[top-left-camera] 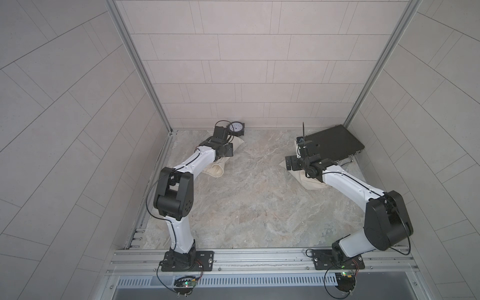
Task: Close the soil bag
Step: Move the soil bag to the center of the board.
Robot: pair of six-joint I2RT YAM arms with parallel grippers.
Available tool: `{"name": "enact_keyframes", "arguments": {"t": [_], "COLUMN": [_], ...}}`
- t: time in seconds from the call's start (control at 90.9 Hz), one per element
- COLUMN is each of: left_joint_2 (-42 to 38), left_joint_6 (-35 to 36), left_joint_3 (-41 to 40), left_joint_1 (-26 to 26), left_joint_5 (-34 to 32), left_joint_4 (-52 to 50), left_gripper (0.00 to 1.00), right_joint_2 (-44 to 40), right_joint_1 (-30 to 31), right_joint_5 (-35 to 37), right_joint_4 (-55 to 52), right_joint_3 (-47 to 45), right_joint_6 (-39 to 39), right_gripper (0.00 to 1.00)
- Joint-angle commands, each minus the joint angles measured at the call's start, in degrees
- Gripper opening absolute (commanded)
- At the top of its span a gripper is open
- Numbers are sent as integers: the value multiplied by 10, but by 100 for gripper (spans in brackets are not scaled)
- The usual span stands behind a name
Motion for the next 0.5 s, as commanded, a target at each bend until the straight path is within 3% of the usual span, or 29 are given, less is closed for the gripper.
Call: {"name": "enact_keyframes", "arguments": {"t": [0.0,0.055,0.11,0.429,0.484], "left_joint_2": [30,29,22,51,63], "left_joint_6": [37,50,57,41,38], "left_joint_3": [38,41,43,113,129], "left_joint_1": [-20,-37,-56,-163,-178], "left_joint_5": [-3,2,14,94,97], "left_joint_4": [-58,-51,-44,-36,-39], "left_gripper": [22,7,0,0,9], "right_joint_2": [-29,-36,-42,-93,-94], "right_joint_1": [1,1,2,19,26], "right_joint_5": [-23,-28,-37,-134,-147], "right_joint_4": [30,31,36,104,110], "right_joint_3": [-9,-12,-16,-88,-99], "right_joint_6": [9,9,8,28,33], "right_gripper": [100,100,100,100,99]}}
